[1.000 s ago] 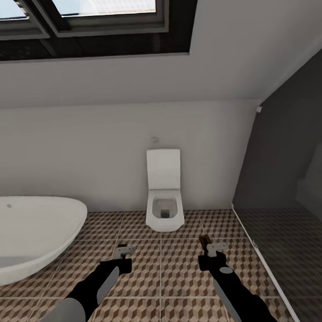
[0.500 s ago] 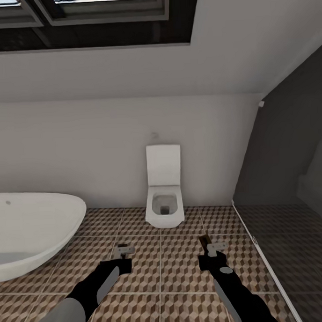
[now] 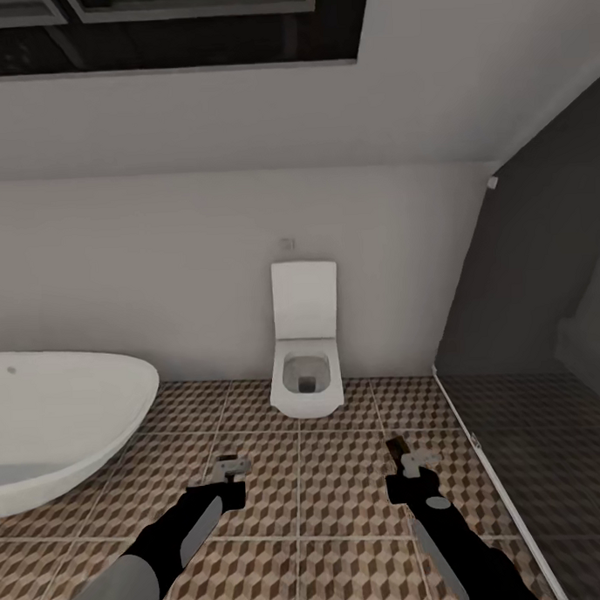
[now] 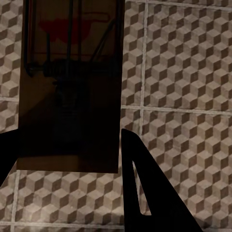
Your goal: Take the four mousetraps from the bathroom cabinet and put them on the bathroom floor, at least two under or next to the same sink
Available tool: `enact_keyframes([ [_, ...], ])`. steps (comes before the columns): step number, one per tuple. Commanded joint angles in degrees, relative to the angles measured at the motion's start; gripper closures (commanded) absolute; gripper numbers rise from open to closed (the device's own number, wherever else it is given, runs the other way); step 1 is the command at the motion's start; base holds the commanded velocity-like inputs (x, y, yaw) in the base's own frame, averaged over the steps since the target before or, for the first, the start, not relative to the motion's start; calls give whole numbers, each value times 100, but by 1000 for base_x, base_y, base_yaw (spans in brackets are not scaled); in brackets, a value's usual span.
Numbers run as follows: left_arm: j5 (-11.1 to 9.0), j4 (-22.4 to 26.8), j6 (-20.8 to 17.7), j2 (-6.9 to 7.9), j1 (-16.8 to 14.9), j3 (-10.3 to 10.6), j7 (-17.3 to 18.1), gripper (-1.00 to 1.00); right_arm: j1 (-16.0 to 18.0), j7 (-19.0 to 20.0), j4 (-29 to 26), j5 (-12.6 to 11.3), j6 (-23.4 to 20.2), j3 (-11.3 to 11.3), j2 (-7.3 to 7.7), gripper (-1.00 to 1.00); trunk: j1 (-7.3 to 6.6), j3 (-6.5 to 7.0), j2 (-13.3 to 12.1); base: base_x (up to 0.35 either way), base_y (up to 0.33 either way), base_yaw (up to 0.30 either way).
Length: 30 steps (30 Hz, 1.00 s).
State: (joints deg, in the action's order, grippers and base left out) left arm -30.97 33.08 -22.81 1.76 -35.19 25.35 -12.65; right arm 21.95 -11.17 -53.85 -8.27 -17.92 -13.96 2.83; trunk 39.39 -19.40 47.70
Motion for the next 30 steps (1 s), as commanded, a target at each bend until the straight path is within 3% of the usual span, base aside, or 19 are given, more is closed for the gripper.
enact_keyframes([
  [1, -41, 14, -21, 9, -5, 49, -62, 100, 4, -49, -10, -75, -19, -24, 52, 100, 23, -35, 48, 0, 0, 0],
  [7, -41, 14, -21, 9, -5, 49, -62, 100, 5, -43, -9, -78, -11, -19, 170, 100, 155, -197, 289, 0, 0, 0],
  [18, -41, 11, -20, 9, -5, 49, -62, 100, 6, -24, -7, -86, 7, -27, 191, 100, 397, -494, 730, 0, 0, 0],
  [25, -41, 5, -19, 9, -5, 49, -62, 100, 5, 370, -3, -65, 23, -28, 192, 100, 551, -683, 1011, 0, 0, 0],
  [30, -41, 5, -15, 9, -5, 49, -62, 100, 7, 441, -3, -61, 25, -34, 192, 100, 660, -817, 1211, 0, 0, 0],
])
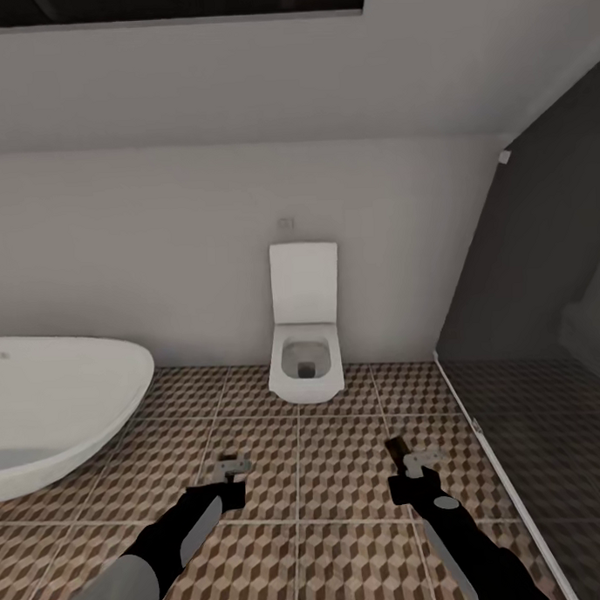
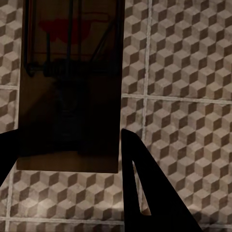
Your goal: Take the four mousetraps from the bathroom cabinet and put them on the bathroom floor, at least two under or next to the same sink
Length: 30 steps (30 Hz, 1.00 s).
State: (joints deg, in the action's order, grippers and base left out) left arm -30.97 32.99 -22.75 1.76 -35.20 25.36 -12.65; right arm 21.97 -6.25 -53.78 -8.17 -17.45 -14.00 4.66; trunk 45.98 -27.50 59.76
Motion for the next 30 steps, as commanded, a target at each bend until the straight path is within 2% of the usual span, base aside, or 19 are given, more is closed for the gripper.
enact_keyframes([
  [1, -41, 14, -22, 9, -5, 48, -62, 100, 6, -48, -10, -71, -22, -31, 8, 100, 23, -34, 46, 0, 0, 0],
  [30, -41, 1, -20, 9, -5, 48, -62, 100, 3, -43, -10, -71, -15, -41, 0, 100, 660, -815, 1209, 0, 0, 0],
])
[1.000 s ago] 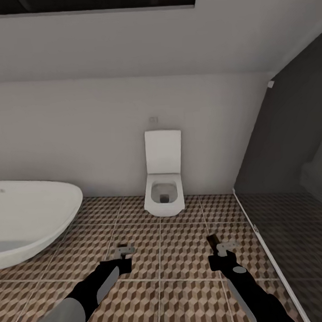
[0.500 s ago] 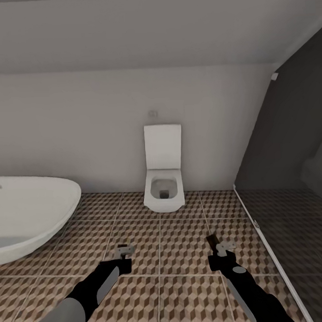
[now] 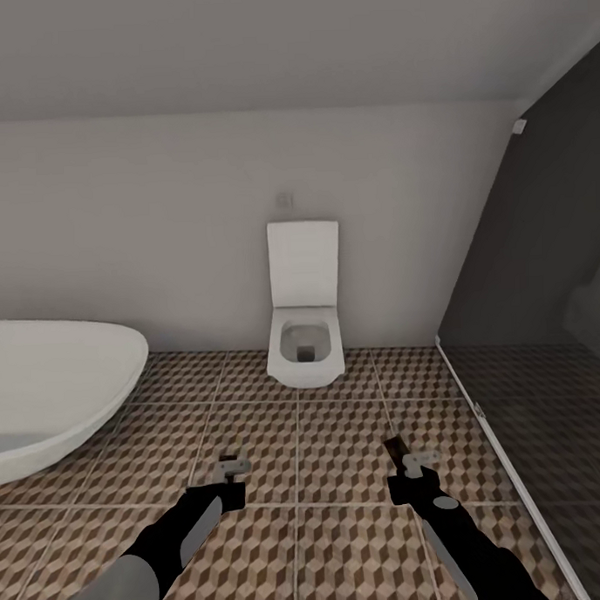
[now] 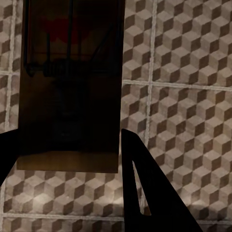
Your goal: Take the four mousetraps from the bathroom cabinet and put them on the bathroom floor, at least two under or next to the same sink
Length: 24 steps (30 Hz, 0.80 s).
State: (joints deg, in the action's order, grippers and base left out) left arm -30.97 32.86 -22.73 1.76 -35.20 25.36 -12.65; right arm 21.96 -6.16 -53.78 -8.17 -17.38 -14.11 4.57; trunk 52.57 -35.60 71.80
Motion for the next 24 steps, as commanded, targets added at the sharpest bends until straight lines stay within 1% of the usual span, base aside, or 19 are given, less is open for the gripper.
enact_keyframes([
  [1, -41, 12, -23, 9, -5, 48, -62, 100, 4, -52, -10, -71, -21, -31, 8, 100, 23, -33, 45, 0, 0, 0],
  [24, -41, 10, -21, 9, -5, 48, -62, 100, 4, -52, -10, -71, -21, -24, 8, 100, 528, -653, 968, 0, 0, 0],
])
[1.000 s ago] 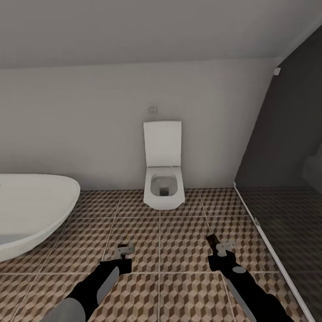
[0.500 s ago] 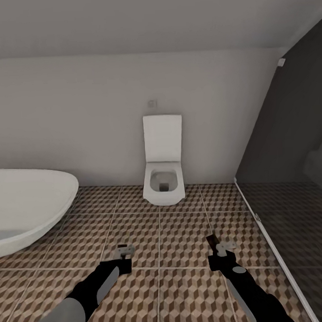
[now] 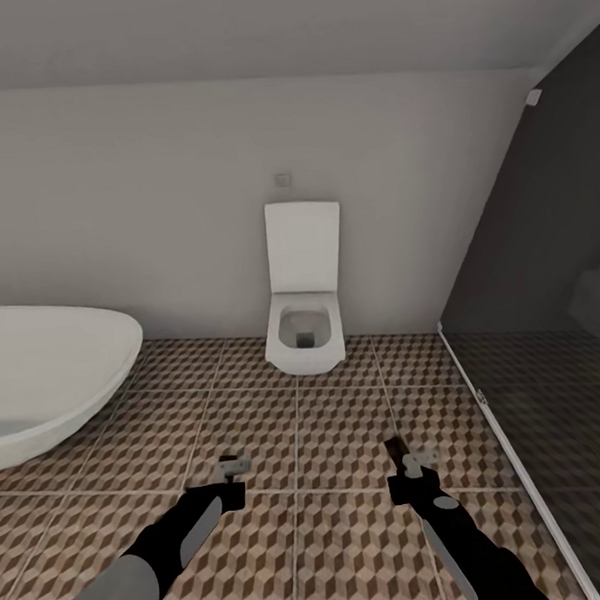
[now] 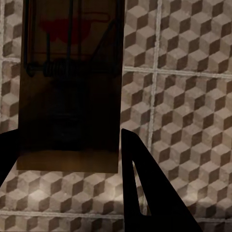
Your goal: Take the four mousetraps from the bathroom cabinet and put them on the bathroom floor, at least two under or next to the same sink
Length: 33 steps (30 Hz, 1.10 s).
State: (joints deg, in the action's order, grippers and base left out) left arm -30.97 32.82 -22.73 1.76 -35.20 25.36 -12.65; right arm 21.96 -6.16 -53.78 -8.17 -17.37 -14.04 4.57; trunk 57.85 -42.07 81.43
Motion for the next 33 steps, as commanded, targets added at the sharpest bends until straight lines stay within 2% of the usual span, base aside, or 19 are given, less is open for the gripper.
enact_keyframes([
  [1, -41, 14, -23, 9, -4, 48, -62, 100, 3, -52, -10, -71, -21, -30, 8, 100, 22, -33, 45, 0, 0, 0],
  [33, -41, 21, -21, 9, -4, 48, -62, 100, 4, -52, -10, -71, -20, -30, 8, 100, 725, -895, 1328, 0, 0, 0],
])
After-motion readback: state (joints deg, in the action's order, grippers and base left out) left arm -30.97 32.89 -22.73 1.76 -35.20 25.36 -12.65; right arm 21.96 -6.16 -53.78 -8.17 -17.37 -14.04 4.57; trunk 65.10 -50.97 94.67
